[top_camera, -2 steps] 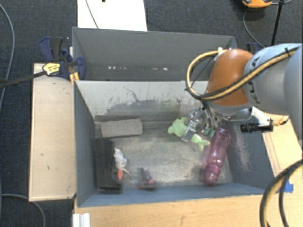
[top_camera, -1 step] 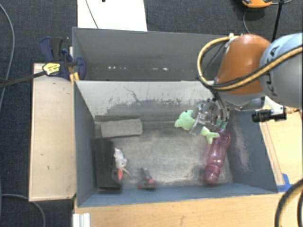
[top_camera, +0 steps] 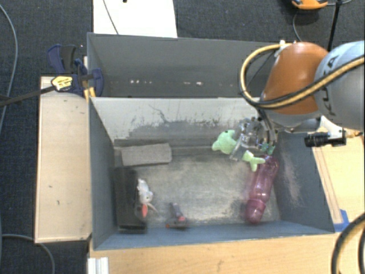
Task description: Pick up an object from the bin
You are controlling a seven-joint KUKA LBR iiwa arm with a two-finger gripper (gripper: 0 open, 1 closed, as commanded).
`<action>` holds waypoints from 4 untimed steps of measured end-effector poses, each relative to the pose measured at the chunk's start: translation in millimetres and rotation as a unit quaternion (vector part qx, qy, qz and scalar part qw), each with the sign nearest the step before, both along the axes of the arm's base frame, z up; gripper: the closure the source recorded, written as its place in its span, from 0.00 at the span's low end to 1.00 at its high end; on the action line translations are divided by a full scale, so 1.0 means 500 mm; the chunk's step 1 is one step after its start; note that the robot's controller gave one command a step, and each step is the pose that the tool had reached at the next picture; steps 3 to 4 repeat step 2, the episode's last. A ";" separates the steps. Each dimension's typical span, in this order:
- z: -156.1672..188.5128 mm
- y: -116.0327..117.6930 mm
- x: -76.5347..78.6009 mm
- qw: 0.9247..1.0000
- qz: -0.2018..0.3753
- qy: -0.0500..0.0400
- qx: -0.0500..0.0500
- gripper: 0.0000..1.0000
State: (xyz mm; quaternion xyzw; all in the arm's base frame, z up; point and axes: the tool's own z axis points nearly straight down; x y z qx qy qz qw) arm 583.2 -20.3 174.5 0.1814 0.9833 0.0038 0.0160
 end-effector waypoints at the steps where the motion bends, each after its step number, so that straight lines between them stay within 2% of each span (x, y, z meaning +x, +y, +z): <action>1: -0.004 -0.030 -0.037 1.000 0.002 0.018 0.001 1.00; 2: 0.130 -0.064 -0.044 1.000 0.010 0.007 0.000 1.00; 4: 0.130 -0.064 -0.044 1.000 0.010 0.007 0.000 1.00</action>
Offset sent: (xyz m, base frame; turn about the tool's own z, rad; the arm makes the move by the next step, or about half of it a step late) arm -0.0338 -0.0565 0.1512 0.0062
